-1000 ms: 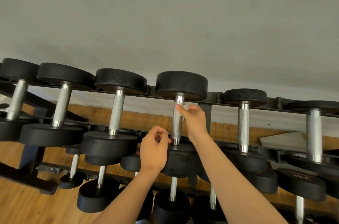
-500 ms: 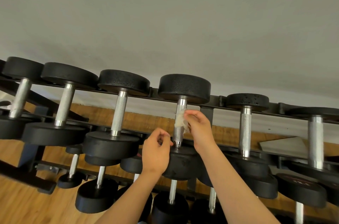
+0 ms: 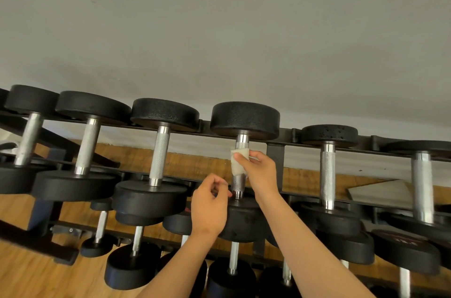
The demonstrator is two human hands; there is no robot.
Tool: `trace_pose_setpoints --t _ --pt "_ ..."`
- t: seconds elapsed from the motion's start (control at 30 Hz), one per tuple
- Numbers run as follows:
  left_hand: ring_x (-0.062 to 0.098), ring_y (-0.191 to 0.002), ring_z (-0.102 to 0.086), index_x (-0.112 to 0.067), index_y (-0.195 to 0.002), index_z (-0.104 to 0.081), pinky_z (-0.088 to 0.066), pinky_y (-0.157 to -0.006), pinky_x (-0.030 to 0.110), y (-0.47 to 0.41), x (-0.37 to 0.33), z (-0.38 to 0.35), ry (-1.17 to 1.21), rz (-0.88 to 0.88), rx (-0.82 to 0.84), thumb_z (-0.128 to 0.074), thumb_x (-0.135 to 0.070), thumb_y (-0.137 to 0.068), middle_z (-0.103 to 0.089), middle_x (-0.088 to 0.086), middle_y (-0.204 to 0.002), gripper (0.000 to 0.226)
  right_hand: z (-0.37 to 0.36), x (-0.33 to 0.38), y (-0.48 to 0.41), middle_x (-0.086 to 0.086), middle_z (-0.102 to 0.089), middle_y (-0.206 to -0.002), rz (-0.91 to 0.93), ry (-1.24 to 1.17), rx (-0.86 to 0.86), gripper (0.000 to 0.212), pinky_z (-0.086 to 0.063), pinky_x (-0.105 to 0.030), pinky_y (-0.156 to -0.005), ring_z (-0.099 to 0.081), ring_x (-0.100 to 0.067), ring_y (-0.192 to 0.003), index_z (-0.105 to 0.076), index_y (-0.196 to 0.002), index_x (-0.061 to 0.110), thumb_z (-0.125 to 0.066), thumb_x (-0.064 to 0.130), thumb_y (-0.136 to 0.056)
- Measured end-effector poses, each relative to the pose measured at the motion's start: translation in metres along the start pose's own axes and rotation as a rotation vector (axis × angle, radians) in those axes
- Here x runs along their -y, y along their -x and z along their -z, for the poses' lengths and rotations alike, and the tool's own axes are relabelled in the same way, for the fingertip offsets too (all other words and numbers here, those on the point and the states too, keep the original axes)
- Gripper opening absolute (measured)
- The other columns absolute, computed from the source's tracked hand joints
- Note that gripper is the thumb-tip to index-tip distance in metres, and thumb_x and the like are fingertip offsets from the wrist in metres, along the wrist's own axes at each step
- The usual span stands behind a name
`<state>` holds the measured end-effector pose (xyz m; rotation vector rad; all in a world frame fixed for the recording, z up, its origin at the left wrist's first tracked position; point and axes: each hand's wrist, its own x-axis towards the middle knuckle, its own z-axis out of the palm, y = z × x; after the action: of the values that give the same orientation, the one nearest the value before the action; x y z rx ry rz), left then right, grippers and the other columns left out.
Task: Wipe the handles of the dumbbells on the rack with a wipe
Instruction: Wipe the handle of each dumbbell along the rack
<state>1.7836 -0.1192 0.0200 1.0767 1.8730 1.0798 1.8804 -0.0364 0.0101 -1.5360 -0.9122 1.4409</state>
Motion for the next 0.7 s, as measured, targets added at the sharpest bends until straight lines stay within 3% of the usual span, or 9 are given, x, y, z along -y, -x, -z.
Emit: trace_pose_setpoints --t 0.17,0.3,0.53,0.7 --pt "0.003 -0.069 -0.063 -0.017 -0.079 -0.060 -0.046 -0.066 0.011 0.000 0.001 0.000 -0.012 0.007 -0.004 -0.054 -0.007 -0.093 -0.065 -0.003 -0.069 0.019 0.006 0.002 -0.003 0.009 -0.067 -0.086 -0.009 0.036 0.026 0.024 -0.048 -0.013 -0.064 -0.063 0.000 -0.080 -0.069 -0.105 0.015 -0.075 0.023 -0.083" --pt "0.003 -0.068 -0.063 -0.018 -0.079 -0.061 -0.047 -0.067 0.012 0.001 0.000 0.000 -0.007 -0.002 -0.011 -0.054 -0.006 -0.094 -0.065 -0.002 -0.069 0.020 0.010 -0.005 0.000 0.009 -0.069 -0.085 0.028 -0.005 -0.019 0.011 -0.047 -0.011 -0.063 -0.065 -0.003 -0.084 -0.071 -0.095 0.017 -0.073 0.018 -0.084" --pt "0.003 -0.068 -0.063 -0.018 -0.079 -0.060 -0.046 -0.066 0.011 0.001 -0.001 0.000 -0.005 0.008 -0.013 -0.054 -0.007 -0.094 -0.065 -0.004 -0.067 0.019 0.002 0.014 -0.010 0.007 -0.067 -0.091 -0.099 -0.079 0.111 0.024 -0.046 -0.007 -0.053 -0.062 -0.001 -0.080 -0.067 -0.110 0.012 -0.070 0.016 -0.086" --pt "0.003 -0.067 -0.063 -0.018 -0.079 -0.060 -0.046 -0.066 0.010 0.001 -0.002 0.000 0.001 0.014 -0.014 -0.054 -0.007 -0.094 -0.065 -0.002 -0.068 0.020 0.001 0.005 -0.005 0.001 -0.070 -0.100 -0.078 -0.125 0.017 0.024 -0.047 -0.010 -0.060 -0.065 -0.005 -0.086 -0.068 -0.110 0.013 -0.070 0.019 -0.087"
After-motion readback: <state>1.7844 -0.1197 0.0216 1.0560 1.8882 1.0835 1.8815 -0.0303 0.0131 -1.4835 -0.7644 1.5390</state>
